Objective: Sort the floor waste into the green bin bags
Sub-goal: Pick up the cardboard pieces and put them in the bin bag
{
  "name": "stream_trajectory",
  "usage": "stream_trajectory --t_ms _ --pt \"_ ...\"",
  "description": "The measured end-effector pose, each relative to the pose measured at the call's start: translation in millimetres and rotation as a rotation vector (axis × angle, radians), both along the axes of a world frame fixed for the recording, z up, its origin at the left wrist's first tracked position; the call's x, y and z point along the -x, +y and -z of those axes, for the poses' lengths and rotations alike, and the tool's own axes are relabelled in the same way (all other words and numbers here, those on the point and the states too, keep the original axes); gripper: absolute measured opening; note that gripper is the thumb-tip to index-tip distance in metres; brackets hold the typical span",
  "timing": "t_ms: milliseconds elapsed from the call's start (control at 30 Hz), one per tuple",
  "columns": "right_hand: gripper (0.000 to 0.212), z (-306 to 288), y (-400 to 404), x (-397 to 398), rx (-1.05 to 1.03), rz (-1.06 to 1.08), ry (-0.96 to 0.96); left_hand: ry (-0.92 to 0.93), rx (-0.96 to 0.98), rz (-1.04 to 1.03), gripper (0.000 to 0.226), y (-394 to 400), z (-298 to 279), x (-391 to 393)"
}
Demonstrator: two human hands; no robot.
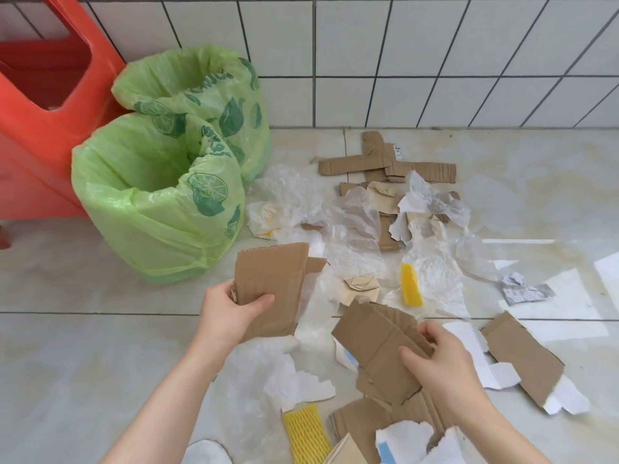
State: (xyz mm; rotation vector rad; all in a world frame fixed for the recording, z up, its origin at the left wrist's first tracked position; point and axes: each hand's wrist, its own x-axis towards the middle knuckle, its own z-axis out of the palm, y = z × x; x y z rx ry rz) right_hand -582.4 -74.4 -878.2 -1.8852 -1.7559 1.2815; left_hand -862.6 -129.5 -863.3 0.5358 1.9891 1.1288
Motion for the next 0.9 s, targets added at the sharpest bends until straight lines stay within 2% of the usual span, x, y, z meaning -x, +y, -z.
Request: stream_trajectory --t_ms 100,200,333,400,500,733,900 --pt "0.020 -25.8 8.8 2.5 -0.033 -0.091 0.153 -0.022 -0.027 -0.017 0.021 0.9 -3.2 3.0" --pt "0.019 -40.2 14.9 10.2 -0.069 -0.246 0.188 0.009 -0.050 0.001 0.022 2.5 -5.6 5.6" --pt "0.021 -36.6 24.0 30.2 -0.152 -0.452 0.125 0.064 -0.092 0.309 0.029 6.2 -12.8 5.1" --pt "0.022 -30.4 29.4 41.9 -0.162 -0.545 0.102 0.087 -0.097 0.342 0.030 10.4 -14.9 3.6" --pt "0.032 -21.9 36.5 54.7 -0.153 -0.627 0.059 -0.021 -0.119 0.268 0.031 17.4 -18.9 1.3" --pt "0.025 -6.1 43.3 53.0 -0.155 -0.549 0.122 -0.105 -0.108 0.118 0.021 24.4 -16.1 5.1" --pt "0.019 -3.7 56.2 35.3 -0.116 -0.505 0.022 -0.119 -0.166 -0.066 0.018 24.4 -15.2 22.1"
